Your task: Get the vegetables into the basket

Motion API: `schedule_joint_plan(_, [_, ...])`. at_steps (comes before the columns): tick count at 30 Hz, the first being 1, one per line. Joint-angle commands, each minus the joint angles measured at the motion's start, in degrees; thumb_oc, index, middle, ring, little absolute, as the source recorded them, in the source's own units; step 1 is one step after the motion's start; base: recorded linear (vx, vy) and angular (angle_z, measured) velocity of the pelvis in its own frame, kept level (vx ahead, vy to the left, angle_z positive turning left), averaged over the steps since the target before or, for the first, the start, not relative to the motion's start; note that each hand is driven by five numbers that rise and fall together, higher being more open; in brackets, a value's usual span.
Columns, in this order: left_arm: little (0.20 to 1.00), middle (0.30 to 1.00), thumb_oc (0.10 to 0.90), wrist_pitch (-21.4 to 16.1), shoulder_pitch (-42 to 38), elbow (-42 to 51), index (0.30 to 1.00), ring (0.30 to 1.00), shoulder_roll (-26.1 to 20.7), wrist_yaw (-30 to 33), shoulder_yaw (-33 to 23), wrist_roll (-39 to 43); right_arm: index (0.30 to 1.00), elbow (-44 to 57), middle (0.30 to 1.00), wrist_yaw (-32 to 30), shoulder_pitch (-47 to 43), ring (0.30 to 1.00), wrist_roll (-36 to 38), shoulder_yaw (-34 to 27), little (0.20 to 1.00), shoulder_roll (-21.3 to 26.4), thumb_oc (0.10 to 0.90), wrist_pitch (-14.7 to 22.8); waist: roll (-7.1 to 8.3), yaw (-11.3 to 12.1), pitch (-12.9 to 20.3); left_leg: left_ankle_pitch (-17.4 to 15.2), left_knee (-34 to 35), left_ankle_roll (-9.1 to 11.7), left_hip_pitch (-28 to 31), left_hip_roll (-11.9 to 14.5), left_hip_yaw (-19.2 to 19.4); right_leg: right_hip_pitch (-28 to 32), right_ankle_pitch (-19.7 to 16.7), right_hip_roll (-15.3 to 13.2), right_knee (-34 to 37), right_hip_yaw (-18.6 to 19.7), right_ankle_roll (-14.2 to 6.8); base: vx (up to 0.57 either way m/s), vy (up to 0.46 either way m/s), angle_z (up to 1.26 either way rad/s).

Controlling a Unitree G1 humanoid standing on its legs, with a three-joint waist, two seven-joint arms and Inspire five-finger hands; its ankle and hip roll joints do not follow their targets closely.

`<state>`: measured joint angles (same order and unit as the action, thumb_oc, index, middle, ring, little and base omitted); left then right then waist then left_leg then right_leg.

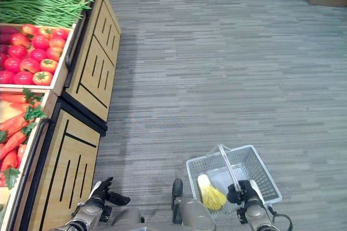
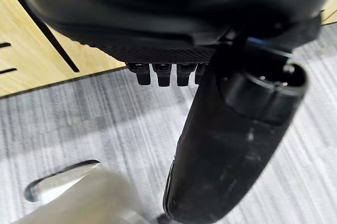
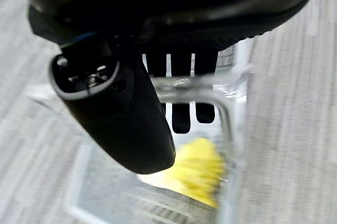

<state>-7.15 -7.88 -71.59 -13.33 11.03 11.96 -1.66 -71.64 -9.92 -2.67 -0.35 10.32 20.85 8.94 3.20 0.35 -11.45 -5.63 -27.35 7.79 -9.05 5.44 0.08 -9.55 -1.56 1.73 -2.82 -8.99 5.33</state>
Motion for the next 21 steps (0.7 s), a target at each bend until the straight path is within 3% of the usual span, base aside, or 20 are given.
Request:
schedule_joint_plan(1, [1.0,1.0,0.9,-0.5,1.2,1.5,1.0,1.0,-2.8,1.7,0.7,-0.4,0.3,1.6,0.3,-2.4,0.2,0.3,2.1,-3.0,0.3,4.8,0.4,1.8,-0.47,0.2,-0.7,9.8,18.2,-4.2,-5.1,-0.3,5.1,2.6,5.0,-3.5,-7.7,5.3,-6.8,0.36,0.098,0.71])
schedule_joint_plan(2, [1.0,1.0,0.9,-0.5,1.1,1.3,1.0,1.0,-2.8,1.9,0.8,-0.7,0.3,1.5,0.3,-2.6,0.4,0.3,1.8,-2.8,0.3,4.7,0.4,1.8,-1.11,0.6,-0.7,12.9,20.9,-3.7,-7.2,0.3,5.5,3.7,5.6,-2.7,-7.3,5.5,-6.7,0.24,0.089,0.26])
schedule_joint_plan(5, [1.0,1.0,0.9,-0.1,1.1,0.9,1.0,1.0,-3.1,1.8,0.8,-1.1,0.3,1.0,0.3,-2.4,0.8,0.3,1.6,-2.4,0.3,4.2,0.4,1.7,-1.14,1.1,-1.0,14.0,22.6,-3.5,-6.6,1.0,7.0,5.1,6.9,-2.1,-7.9,6.5,-6.8,0.21,0.078,-0.27])
schedule_joint_plan(10, [1.0,1.0,0.9,-0.4,1.1,0.7,1.0,1.0,-3.7,1.9,0.6,-1.6,0.3,0.0,0.3,-2.3,1.3,0.3,1.2,-2.9,0.3,2.9,0.4,1.2,0.08,1.4,0.1,9.6,20.6,-6.2,-5.8,-2.6,8.7,6.9,7.9,-5.1,-8.0,8.8,-8.6,0.2,0.201,-0.47])
schedule_joint_plan(17, [1.0,1.0,0.9,-0.5,-0.2,0.7,1.0,1.0,-4.8,2.4,0.8,-1.5,0.3,0.6,0.3,-2.1,-0.2,0.3,1.3,-1.9,0.3,1.9,0.4,1.2,1.41,2.2,-0.2,6.2,17.7,-7.5,-7.3,-3.9,9.9,6.7,6.3,-7.1,-7.0,9.9,-10.5,0.05,0.125,-0.11])
schedule_joint_plan(21, [1.0,1.0,0.9,-0.4,-0.2,0.5,1.0,1.0,-5.3,2.4,0.7,-2.2,0.3,0.7,0.3,-2.1,-0.7,0.3,1.1,-1.4,0.3,1.5,0.4,1.2,2.18,2.8,0.1,5.1,17.2,-8.0,-7.4,-4.6,10.7,6.8,3.7,-8.0,-6.2,10.4,-11.6,0.04,0.081,-0.06])
